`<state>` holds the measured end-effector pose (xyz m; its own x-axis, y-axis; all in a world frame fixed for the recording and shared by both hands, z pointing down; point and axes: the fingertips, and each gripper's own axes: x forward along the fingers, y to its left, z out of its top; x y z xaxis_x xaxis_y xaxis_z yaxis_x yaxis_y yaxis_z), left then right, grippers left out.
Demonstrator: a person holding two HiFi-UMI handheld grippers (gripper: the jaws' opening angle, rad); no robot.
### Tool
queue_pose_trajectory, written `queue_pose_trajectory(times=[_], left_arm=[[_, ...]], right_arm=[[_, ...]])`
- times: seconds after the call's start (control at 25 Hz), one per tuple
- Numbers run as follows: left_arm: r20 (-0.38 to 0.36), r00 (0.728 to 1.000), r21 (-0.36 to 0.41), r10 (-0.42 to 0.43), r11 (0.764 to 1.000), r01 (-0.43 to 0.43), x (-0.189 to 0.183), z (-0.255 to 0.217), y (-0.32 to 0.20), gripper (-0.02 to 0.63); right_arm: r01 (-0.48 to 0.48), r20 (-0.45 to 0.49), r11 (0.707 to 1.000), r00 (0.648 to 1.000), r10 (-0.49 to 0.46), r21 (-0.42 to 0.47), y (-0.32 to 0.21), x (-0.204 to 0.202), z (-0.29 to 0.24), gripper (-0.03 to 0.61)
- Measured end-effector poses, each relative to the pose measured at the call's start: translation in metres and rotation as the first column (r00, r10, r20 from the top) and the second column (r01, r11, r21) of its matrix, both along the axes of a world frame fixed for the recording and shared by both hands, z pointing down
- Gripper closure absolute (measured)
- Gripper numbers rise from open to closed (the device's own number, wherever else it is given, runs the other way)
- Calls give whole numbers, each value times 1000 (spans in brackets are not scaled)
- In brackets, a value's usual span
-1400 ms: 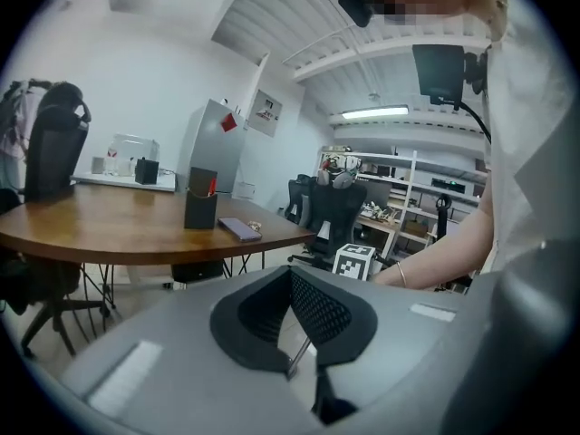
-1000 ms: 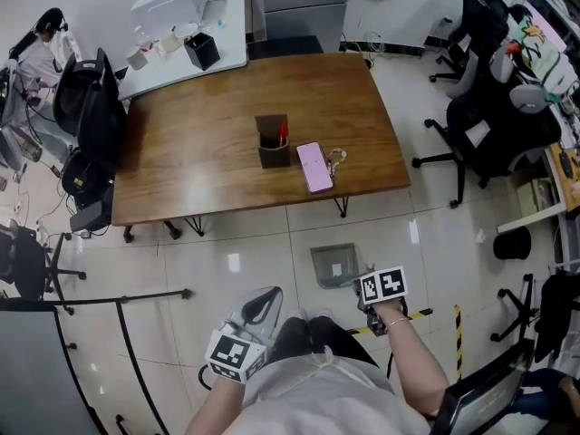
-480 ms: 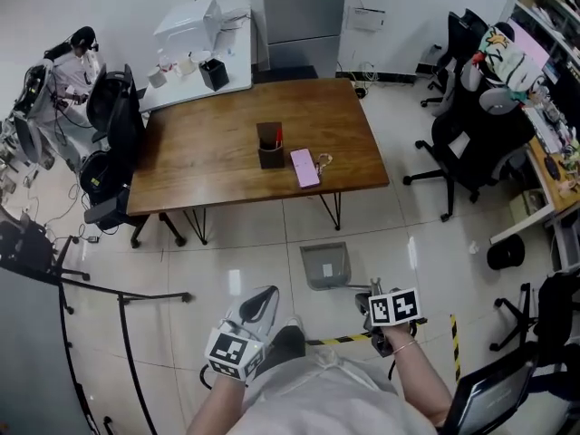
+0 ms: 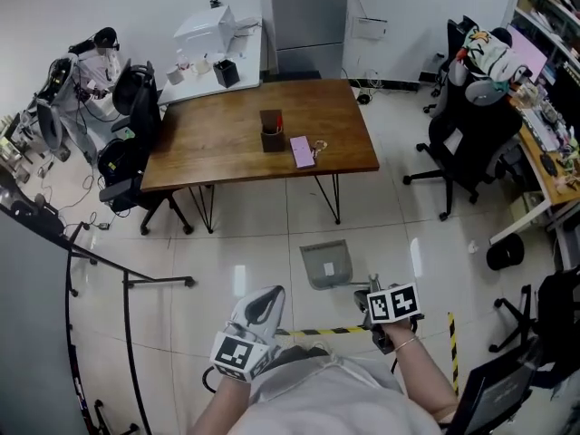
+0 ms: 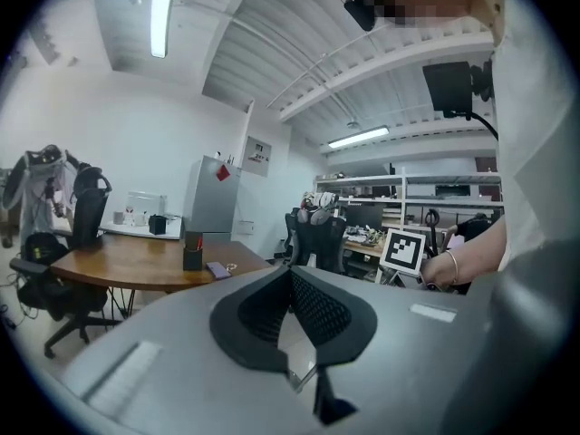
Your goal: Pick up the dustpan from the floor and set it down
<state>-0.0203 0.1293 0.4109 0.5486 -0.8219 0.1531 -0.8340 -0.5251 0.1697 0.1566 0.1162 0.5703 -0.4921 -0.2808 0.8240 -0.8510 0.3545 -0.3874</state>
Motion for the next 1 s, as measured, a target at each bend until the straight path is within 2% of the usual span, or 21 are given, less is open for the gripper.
queue_pose_trajectory(times=[0.12, 0.32, 0.8, 1.0], left_arm=[[-45, 999, 6, 9, 1000, -9, -5, -6, 9, 598], [-35, 999, 22, 8, 1000, -7, -14, -10, 22, 598], [-35, 999, 4, 7, 1000, -7, -16, -8, 34, 598], [-73, 997, 25, 3, 1000, -1, -17, -13, 28, 598]], right_arm=[[7, -20, 1000, 1000, -7, 28, 16, -4, -8, 574], [27, -50, 999, 998, -25, 43, 41, -11, -16, 574], [-18, 17, 1000, 1000, 18, -18, 63, -10, -14, 574], [-7, 22, 1000, 1000, 8, -22, 61, -12, -12, 574]])
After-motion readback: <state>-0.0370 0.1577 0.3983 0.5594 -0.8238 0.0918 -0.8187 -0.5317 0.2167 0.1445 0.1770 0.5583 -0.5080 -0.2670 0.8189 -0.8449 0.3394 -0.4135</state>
